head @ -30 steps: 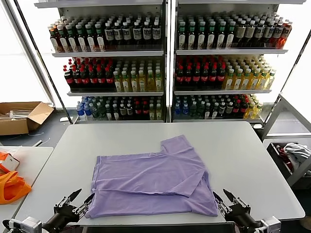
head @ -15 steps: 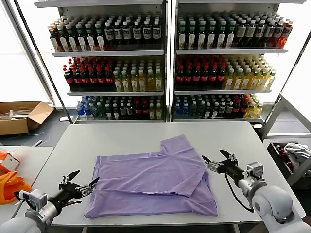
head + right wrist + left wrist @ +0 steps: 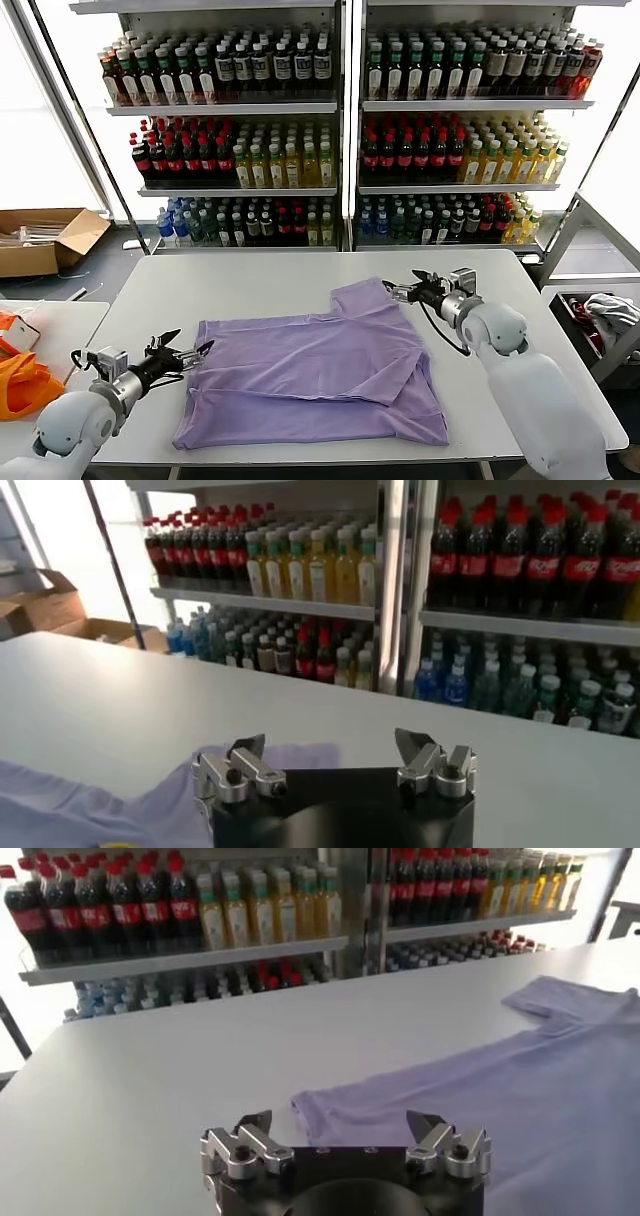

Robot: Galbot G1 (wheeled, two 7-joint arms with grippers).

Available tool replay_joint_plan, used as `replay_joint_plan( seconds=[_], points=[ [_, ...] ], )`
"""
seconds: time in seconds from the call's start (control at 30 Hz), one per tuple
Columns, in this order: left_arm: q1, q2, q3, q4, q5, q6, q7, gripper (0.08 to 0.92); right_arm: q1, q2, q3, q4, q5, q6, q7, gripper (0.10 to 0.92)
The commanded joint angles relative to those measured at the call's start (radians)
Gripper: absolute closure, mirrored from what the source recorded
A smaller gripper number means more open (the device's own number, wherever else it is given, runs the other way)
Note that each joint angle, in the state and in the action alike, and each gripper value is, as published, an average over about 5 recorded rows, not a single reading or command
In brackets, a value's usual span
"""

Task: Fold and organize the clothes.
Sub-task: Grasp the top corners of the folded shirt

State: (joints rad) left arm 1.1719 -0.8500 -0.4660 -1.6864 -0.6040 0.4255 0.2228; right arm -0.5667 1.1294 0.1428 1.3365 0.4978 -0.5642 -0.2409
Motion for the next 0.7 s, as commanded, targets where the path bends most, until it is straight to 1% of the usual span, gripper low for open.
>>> replay_joint_plan(
  seconds=[0.03, 0.3, 0.57, 0.6, 0.7],
  points=[
    [-0.206, 0.011, 0.123, 0.189, -0.017, -0.003, 0.003, 0.177, 0.156, 0.089, -0.085, -0.242, -0.043, -0.002, -0.016, 0.203],
    [-0.230, 0.004, 0.145, 0.212, -0.019, -0.003, 0.006, 0.177, 0.136, 0.120, -0.067, -0.296, -0.077, 0.006, -0.004, 0.203],
    [-0.263, -0.015, 0.189, 0.249, -0.040, -0.003, 0.009, 0.177, 0.127, 0.136, -0.073, -0.300, -0.094, -0.003, 0.000, 0.203],
    [-0.265, -0.017, 0.194, 0.253, -0.040, -0.003, 0.009, 0.185, 0.129, 0.140, -0.073, -0.306, -0.100, -0.006, 0.001, 0.203],
    [-0.267, -0.020, 0.204, 0.259, -0.039, -0.003, 0.011, 0.242, 0.134, 0.152, -0.073, -0.322, -0.113, -0.013, 0.002, 0.211]
  ],
)
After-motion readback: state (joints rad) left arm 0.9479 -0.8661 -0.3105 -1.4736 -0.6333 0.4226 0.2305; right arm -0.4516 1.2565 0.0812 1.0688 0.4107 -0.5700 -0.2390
